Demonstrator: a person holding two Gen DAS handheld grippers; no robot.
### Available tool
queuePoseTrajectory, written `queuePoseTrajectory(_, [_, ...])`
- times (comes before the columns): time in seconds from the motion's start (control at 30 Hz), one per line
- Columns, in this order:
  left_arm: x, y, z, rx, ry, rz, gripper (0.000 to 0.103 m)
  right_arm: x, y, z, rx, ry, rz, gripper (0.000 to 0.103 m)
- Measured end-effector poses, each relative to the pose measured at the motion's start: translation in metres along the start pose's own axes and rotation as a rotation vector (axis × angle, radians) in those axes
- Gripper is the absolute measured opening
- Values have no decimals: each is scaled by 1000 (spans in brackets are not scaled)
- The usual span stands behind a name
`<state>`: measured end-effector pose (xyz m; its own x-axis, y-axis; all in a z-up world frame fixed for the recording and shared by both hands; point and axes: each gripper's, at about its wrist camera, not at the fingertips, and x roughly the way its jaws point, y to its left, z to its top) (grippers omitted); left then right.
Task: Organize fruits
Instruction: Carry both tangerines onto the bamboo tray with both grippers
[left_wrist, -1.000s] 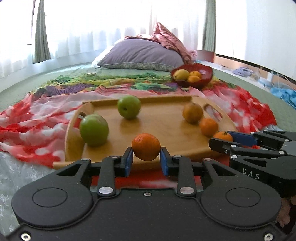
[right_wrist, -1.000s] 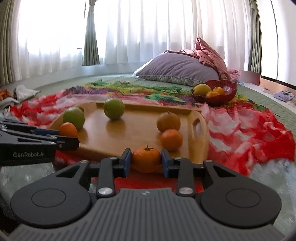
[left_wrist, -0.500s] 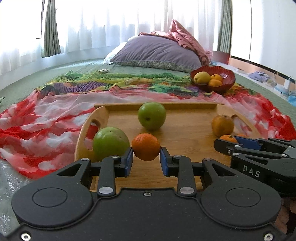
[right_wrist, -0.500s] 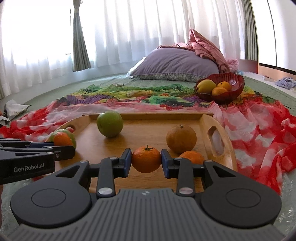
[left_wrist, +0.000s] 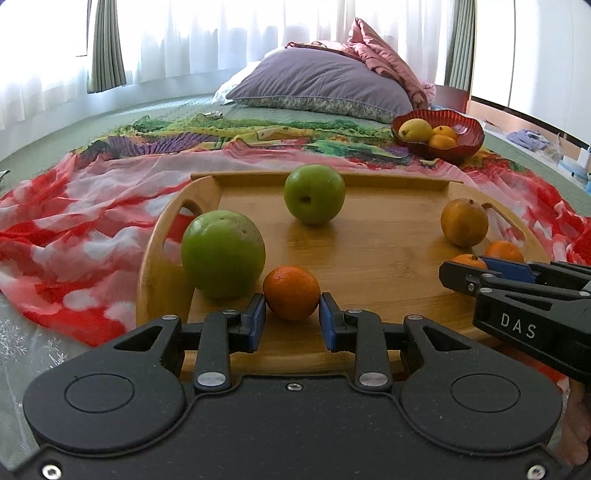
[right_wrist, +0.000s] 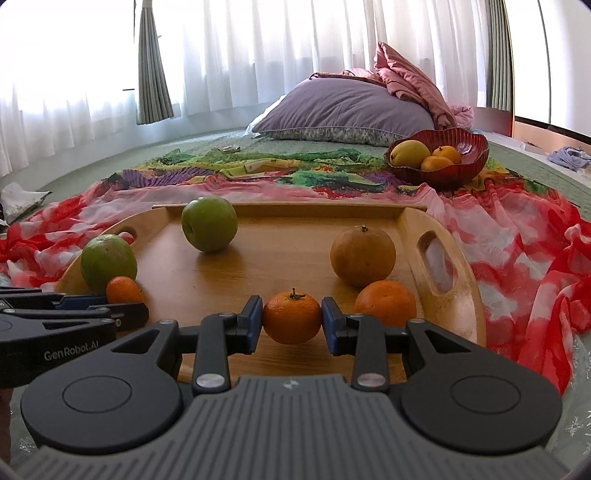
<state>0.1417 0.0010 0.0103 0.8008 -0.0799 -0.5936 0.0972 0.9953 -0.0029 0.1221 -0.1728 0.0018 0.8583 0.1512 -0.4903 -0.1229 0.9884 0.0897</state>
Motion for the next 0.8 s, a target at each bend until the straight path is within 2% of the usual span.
queuePoseTrajectory(0.43, [1, -2, 1, 8, 5, 5, 30, 3, 0, -2, 5, 22, -4, 40])
queuePoseTrajectory(0.5, [2, -2, 2, 10, 11, 5, 30, 3, 0, -2, 5, 25, -4, 44])
queuePoseTrajectory(0.6, [-1, -1, 3, -1, 23, 2, 31, 1, 0, -2, 9, 24, -1, 45])
queuePoseTrajectory(0.67, [-5, 1, 1, -13, 24, -4, 33, -2, 1, -2, 9, 21, 2, 51])
queuePoseTrajectory(0.73, [-11, 1, -1, -6, 14, -5, 41, -5, 1, -3, 7, 15, 4, 60])
queuePoseTrajectory(0.8, [-18, 0, -3, 6, 5, -4, 42, -9, 1, -3, 4, 11, 13, 62])
